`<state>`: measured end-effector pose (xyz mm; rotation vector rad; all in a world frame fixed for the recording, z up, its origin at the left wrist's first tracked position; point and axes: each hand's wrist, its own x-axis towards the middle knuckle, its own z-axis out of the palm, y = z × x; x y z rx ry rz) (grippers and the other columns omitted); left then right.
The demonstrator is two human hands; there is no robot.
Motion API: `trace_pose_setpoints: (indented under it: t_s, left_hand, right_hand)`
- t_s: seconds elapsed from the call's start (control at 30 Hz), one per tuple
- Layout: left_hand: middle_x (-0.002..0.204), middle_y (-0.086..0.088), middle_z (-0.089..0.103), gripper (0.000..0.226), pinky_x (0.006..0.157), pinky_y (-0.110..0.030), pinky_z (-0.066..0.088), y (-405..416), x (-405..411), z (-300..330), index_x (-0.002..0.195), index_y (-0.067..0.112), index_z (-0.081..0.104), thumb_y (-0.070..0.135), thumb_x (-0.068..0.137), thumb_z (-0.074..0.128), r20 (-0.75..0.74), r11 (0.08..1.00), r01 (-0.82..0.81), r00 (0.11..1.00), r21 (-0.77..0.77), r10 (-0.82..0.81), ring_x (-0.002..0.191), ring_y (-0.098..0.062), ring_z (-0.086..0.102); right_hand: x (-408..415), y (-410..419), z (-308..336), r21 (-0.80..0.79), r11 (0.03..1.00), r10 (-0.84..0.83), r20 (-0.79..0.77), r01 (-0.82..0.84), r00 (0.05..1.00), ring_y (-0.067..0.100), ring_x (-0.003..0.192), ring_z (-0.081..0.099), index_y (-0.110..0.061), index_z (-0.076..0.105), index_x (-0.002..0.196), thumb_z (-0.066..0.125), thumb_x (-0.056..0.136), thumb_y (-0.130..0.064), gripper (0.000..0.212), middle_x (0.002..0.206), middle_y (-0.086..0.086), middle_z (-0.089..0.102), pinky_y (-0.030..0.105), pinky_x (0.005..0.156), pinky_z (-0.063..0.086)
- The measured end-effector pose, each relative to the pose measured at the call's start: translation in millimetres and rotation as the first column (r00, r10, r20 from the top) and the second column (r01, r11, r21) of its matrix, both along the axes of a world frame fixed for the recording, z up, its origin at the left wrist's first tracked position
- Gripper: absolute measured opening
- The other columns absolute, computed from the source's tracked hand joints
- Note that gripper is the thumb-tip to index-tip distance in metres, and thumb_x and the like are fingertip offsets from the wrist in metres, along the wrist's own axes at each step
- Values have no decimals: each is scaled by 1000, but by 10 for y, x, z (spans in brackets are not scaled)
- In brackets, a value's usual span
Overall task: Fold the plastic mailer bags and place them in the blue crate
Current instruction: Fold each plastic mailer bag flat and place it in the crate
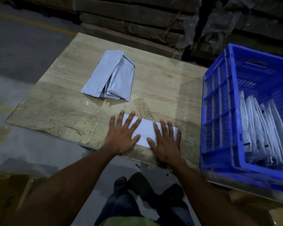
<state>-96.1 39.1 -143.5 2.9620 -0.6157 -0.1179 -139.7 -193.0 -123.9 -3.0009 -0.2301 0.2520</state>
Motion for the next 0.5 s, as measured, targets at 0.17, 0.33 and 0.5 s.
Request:
trace_pose_setpoints:
  t_s: [0.17, 0.33, 0.5]
  left_hand:
    - [174, 0, 3, 74, 120, -71, 4, 9, 61, -29, 165, 38, 9, 69, 99, 21, -4, 1000, 24, 1000, 0, -24, 158, -43, -3]
    - [174, 0, -7, 77, 121, -70, 2, 4, 110, -31, 165, 36, 3, 72, 98, 14, 4, 999, 38, 999, 8, -38, 157, -42, -12]
    - [173, -6, -16, 92, 121, -68, 0, 46, 26, 85, 166, 27, 5, 75, 94, 35, 56, 982, 124, 992, -145, -117, 158, -37, -15]
  right_hand:
    - [-152, -54, 94, 39, 993, 107, 60, -110, 992, 30, 155, -9, -27, 21, 159, 34, 100, -63, 71, 169, 6, 2, 66, 118, -7]
    - [-227, 43, 15, 107, 948, 267, 248, -300, 931, 33, 149, 29, -25, 68, 111, 63, 92, -36, 22, 151, 8, 47, 67, 114, 22]
    - [-151, 166, 52, 56, 970, 214, 267, -237, 939, 29, 142, 37, -19, 64, 90, 79, 76, -16, 21, 139, 8, 56, 65, 108, 33]
